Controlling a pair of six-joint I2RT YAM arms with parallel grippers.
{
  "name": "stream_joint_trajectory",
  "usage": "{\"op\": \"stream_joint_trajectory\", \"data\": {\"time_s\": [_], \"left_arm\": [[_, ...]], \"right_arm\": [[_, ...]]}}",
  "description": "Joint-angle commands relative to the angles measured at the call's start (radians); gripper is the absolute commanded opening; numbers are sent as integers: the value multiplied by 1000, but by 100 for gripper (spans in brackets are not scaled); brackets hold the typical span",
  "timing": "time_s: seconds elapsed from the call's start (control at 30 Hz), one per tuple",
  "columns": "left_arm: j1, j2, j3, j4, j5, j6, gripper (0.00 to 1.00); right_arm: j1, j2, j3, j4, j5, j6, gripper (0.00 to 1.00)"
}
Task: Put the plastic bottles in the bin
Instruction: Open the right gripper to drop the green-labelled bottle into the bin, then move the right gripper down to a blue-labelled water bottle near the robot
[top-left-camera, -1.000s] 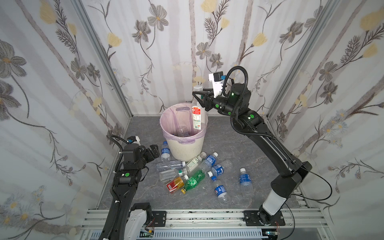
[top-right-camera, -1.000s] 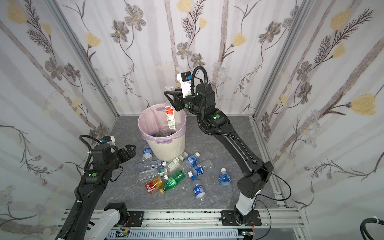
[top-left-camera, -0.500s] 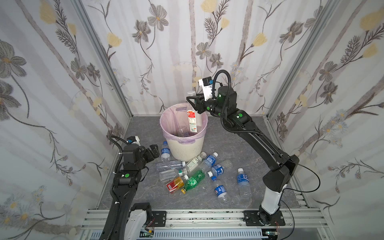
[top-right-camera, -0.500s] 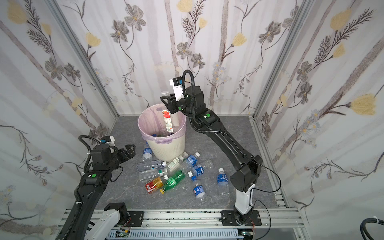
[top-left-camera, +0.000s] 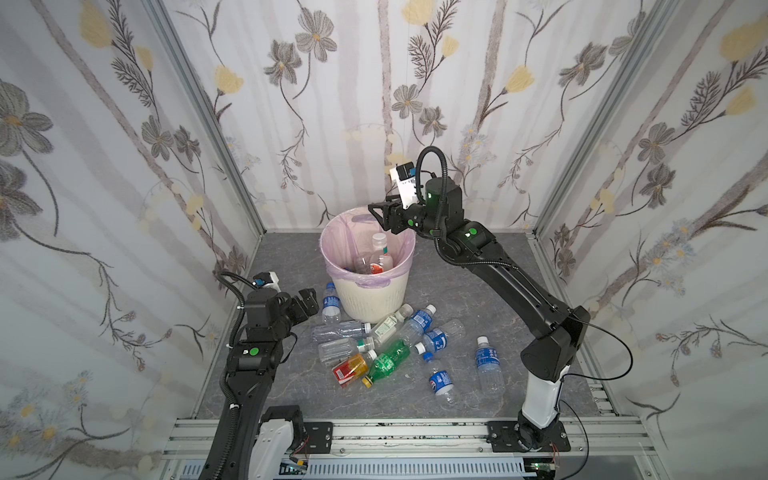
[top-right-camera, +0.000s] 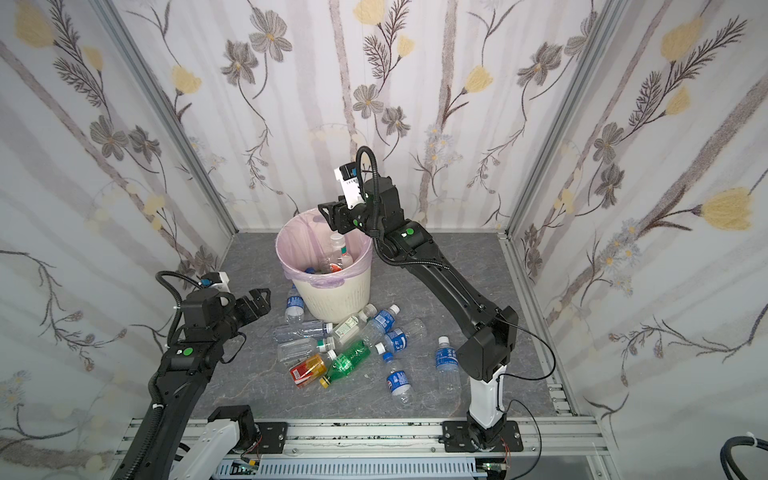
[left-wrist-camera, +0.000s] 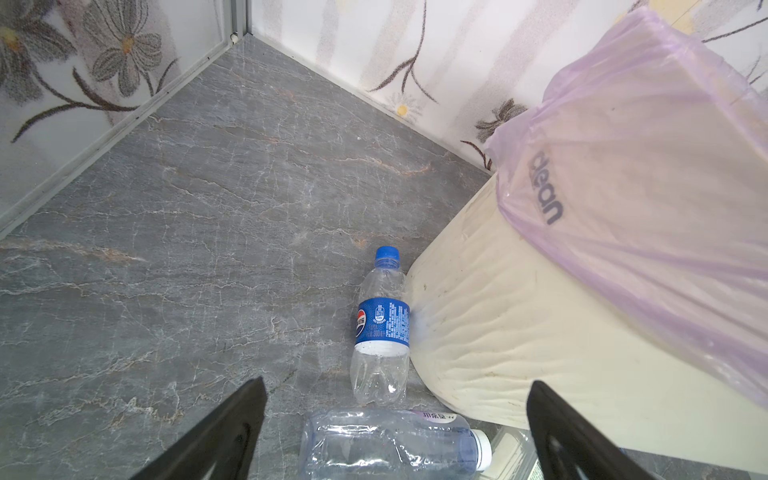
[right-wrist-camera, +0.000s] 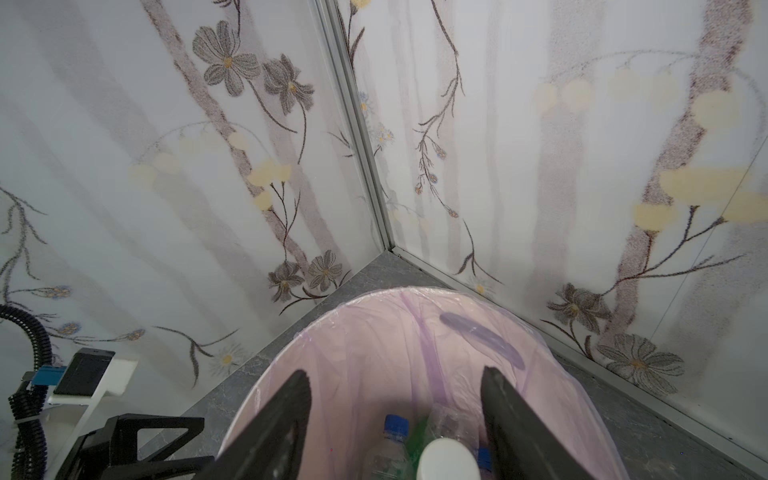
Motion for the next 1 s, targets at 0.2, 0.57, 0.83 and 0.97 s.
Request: {"op": "stream_joint_trajectory", "data": {"time_s": [0.2, 0.57, 0.83, 0.97], "left_arm": [[1, -3, -1, 28, -6, -2, 100], [2, 0, 2, 28, -9, -5, 100], [1, 4, 2, 26, 1, 1, 100], [0, 4, 0, 28, 11, -3, 100]], "right_arm": [[3, -102, -53, -127, 100, -45, 70], [-12, -422, -475, -153, 312, -7, 74], [-55, -550, -655, -319, 382, 85, 74], [-77, -595, -731, -396, 409, 108, 74]]}}
